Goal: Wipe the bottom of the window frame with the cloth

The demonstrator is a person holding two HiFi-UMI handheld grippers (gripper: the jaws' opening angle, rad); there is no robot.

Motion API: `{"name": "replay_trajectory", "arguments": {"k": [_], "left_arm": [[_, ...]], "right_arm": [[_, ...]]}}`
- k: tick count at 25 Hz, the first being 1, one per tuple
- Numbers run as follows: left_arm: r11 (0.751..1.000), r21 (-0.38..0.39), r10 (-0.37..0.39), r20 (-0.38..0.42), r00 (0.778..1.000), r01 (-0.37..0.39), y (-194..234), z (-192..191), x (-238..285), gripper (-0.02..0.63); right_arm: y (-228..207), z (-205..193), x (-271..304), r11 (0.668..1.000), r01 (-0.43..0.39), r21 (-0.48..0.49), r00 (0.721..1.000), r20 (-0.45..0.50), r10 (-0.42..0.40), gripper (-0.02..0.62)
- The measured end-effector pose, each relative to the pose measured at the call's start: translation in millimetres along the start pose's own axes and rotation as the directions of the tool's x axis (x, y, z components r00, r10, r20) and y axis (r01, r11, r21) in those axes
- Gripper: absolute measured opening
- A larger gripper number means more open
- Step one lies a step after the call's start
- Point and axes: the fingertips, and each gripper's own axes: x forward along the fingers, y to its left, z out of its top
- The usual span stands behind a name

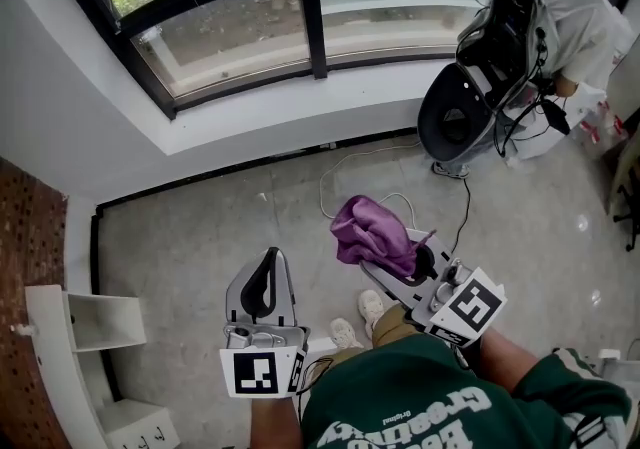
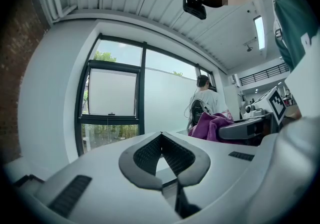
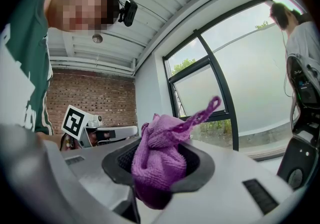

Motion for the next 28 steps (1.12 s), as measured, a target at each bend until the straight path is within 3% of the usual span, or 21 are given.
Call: {"name": "replay_trajectory", "arguments": {"k": [5, 12, 22, 28], "left_arm": [[0.996, 0.002, 0.085, -0.018, 0.996, -0.084, -5.0, 7.5, 12.2, 0.003], [0.984, 0.031, 0.173, 0.025, 0.985, -0.174, 6.7, 24.5, 29.5, 0.003], [0.980, 0.040, 0.192, 0.057, 0.980, -0.195, 16.2, 41.6, 48.6, 0.003], [0.974, 0.055, 0.212, 0.102, 0.972, -0.218, 48.7, 49.8, 60.1, 0.003]], "right_arm": [[-23.4, 4.6, 2.9, 0.997, -0.067, 0.047, 0.998, 0.013, 0.066, 0.147], [-50.2, 17.4, 23.7, 0.989, -0.146, 0.022, 0.988, 0.054, 0.144, 0.147], [-61.6, 36.3, 39.7, 0.980, -0.201, 0.006, 0.975, 0.096, 0.200, 0.147], [-63.9, 35.3, 74.3, 0.974, -0.228, -0.015, 0.969, 0.099, 0.229, 0.147]]}}
